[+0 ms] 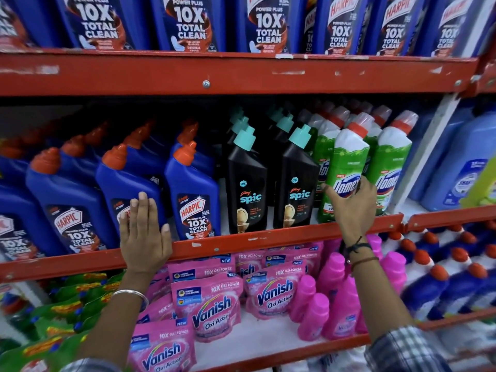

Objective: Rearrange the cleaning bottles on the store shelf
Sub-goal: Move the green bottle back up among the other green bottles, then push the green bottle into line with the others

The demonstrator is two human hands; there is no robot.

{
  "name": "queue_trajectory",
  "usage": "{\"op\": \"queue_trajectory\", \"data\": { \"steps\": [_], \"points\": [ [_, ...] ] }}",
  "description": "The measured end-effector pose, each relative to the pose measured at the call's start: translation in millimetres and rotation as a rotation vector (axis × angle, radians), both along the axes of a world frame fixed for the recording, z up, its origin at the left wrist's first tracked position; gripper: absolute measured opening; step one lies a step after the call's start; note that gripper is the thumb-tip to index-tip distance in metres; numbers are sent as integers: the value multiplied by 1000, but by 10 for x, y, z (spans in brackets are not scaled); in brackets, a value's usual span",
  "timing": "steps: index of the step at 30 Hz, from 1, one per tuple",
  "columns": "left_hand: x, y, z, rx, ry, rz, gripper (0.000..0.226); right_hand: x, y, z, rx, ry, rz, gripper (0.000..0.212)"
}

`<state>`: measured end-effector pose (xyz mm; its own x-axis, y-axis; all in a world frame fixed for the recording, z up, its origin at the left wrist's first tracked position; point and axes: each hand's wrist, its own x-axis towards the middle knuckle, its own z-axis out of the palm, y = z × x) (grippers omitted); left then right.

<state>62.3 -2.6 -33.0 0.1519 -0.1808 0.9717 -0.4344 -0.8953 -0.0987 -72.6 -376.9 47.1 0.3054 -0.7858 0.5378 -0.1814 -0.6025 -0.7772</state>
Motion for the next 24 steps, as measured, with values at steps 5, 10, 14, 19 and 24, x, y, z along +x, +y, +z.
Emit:
{"op": "queue_trajectory", "data": {
  "steps": [5, 10, 14, 19, 24],
  "points": [
    [-65, 39, 42, 18, 59, -41, 60, -43, 97, -43, 4, 39, -7, 82],
    [-262, 13, 513, -97, 93, -338, 45, -188, 515, 93, -182, -333, 78, 58],
    [-438, -128, 1283, -120, 230, -648, 36, -98, 1005, 581, -222, -501, 533, 38],
    [-396, -321, 1676, -171, 693, -612, 40, 256, 1310, 946, -38, -84, 855, 58],
    [-374, -346, 1703, -287, 856, -661, 35, 467, 1286, 970, 34, 23, 920, 47]
  ]
}}
